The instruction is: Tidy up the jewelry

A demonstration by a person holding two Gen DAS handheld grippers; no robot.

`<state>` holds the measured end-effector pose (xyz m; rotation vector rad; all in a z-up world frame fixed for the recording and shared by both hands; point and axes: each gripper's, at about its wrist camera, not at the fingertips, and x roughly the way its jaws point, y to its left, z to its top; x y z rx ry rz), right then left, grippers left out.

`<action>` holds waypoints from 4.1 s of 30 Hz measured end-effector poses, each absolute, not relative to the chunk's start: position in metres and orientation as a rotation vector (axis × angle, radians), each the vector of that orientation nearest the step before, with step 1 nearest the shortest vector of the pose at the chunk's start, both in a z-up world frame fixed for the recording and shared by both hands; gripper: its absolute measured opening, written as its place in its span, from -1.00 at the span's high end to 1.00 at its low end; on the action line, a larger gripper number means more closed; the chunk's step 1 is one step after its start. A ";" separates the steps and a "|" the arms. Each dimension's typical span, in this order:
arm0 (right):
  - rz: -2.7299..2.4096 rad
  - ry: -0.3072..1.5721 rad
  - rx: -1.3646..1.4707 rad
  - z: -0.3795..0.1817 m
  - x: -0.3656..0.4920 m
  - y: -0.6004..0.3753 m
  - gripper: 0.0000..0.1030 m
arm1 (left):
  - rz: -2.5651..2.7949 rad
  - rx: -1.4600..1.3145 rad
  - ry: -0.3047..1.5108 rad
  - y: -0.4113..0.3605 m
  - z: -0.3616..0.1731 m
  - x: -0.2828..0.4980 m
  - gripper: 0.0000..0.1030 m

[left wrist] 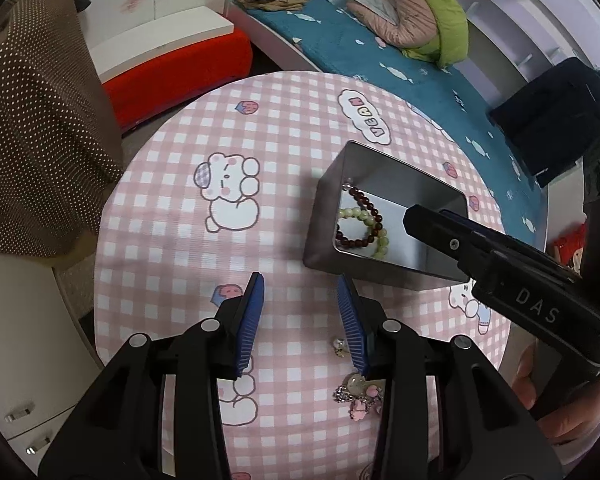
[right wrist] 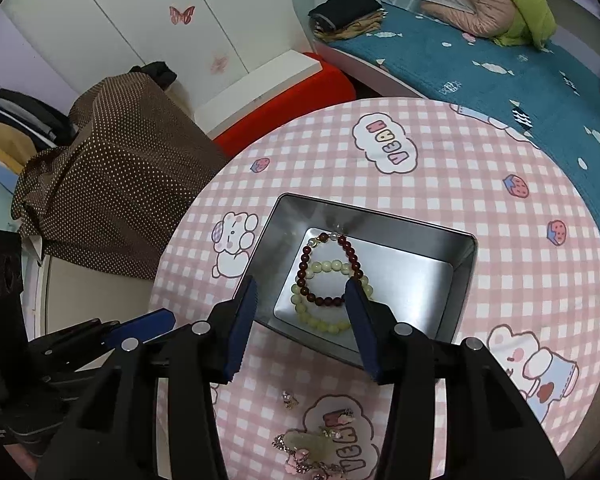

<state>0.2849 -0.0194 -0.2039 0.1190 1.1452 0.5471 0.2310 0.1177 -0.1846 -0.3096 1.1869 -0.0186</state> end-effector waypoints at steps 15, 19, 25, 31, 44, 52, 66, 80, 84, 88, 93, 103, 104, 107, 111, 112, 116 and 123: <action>0.458 1.074 0.146 -0.187 0.248 -0.050 0.14 | -0.112 -0.240 1.195 0.096 -0.187 0.214 0.06; 0.434 1.069 0.130 -0.191 0.234 -0.056 0.14 | -0.135 -0.225 1.221 0.090 -0.196 0.210 0.06; 0.395 1.108 0.114 -0.209 0.219 -0.067 0.14 | -0.181 -0.227 1.272 0.081 -0.218 0.207 0.06; 0.358 1.148 0.051 -0.229 0.206 -0.073 0.14 | -0.211 -0.239 1.321 0.073 -0.241 0.209 0.08; 0.361 1.203 0.009 -0.252 0.195 -0.074 0.14 | -0.208 -0.215 1.357 0.056 -0.271 0.224 0.63; 0.431 1.259 0.105 -0.263 0.197 -0.076 0.21 | -0.215 -0.218 1.354 0.050 -0.271 0.223 0.79; 0.531 1.342 0.136 -0.281 0.199 -0.055 0.60 | -0.201 -0.249 1.332 0.064 -0.259 0.198 0.79; 0.550 1.304 0.037 -0.283 0.198 -0.044 0.78 | -0.198 -0.259 1.315 0.066 -0.252 0.185 0.79; 0.540 1.307 0.053 -0.286 0.198 -0.037 0.79 | -0.201 -0.252 1.302 0.063 -0.248 0.184 0.79; 0.534 1.297 0.060 -0.280 0.199 -0.043 0.80 | -0.203 -0.247 1.286 0.062 -0.240 0.186 0.79; 0.537 1.280 0.073 -0.270 0.201 -0.052 1.00 | -0.208 -0.247 1.264 0.064 -0.229 0.188 0.79; 0.528 1.315 0.090 -0.271 0.205 -0.055 0.84 | -0.197 -0.238 1.257 0.064 -0.222 0.190 0.79; 0.535 1.316 0.084 -0.271 0.205 -0.053 0.83 | -0.194 -0.239 1.257 0.063 -0.223 0.190 0.79; 0.536 1.329 0.058 -0.276 0.205 -0.044 0.68 | -0.186 -0.245 1.260 0.066 -0.224 0.189 0.79; 0.522 1.333 0.040 -0.281 0.207 -0.039 0.68 | -0.169 -0.255 1.263 0.070 -0.226 0.186 0.79; 0.525 1.328 0.033 -0.281 0.208 -0.038 0.67 | -0.165 -0.258 1.265 0.071 -0.227 0.186 0.79; 0.537 1.302 -0.027 -0.281 0.209 -0.032 0.75 | -0.152 -0.270 1.268 0.074 -0.228 0.186 0.79; 0.523 1.292 -0.023 -0.280 0.210 -0.034 0.81 | -0.164 -0.268 1.244 0.073 -0.220 0.189 0.79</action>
